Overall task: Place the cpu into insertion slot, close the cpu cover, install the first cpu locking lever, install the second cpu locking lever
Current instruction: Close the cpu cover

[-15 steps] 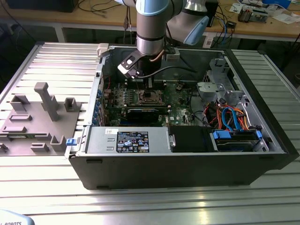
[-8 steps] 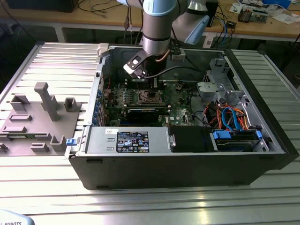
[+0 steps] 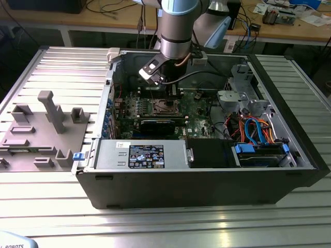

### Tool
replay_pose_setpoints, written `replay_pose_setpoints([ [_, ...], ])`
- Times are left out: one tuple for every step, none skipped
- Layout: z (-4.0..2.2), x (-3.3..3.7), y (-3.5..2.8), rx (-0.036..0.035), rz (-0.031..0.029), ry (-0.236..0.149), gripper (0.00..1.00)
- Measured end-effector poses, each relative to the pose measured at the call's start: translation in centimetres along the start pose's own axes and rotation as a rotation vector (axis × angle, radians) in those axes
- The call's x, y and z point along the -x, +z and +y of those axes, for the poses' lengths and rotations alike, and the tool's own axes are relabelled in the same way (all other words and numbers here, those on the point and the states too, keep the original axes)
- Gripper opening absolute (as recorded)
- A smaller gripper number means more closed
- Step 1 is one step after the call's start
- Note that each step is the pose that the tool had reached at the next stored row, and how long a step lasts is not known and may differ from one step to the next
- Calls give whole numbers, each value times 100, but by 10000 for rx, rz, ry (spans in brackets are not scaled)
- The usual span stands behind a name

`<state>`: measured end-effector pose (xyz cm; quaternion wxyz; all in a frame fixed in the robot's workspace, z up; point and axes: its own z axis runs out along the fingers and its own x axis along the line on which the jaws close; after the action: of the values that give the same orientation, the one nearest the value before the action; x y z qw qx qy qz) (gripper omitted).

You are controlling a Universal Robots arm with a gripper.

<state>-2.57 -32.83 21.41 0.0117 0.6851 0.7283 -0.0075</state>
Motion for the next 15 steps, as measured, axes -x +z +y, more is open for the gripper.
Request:
replay_pose_setpoints([
  [1, 0, -11, -1, 0, 1, 11],
  [1, 0, -21, 0, 0, 2, 11],
  [1, 1, -30, 0, 0, 1, 11],
  [2, 1, -41, 0, 1, 1, 11],
  [2, 1, -50, 0, 0, 0, 11],
  [2, 2, -57, 0, 0, 0, 11],
  [2, 2, -65, -1, 0, 0, 11],
  [2, 2, -75, -1, -1, 0, 11],
  [2, 2, -80, -1, 0, 0, 11],
  [2, 2, -87, -1, 0, 0, 11],
  [2, 2, -89, 0, 1, 0, 11],
  [2, 2, -95, 0, 1, 0, 11],
  [2, 3, -97, 0, 1, 0, 11],
  [2, 3, -100, -1, 0, 0, 11],
  [2, 3, -108, -2, -1, 1, 11],
])
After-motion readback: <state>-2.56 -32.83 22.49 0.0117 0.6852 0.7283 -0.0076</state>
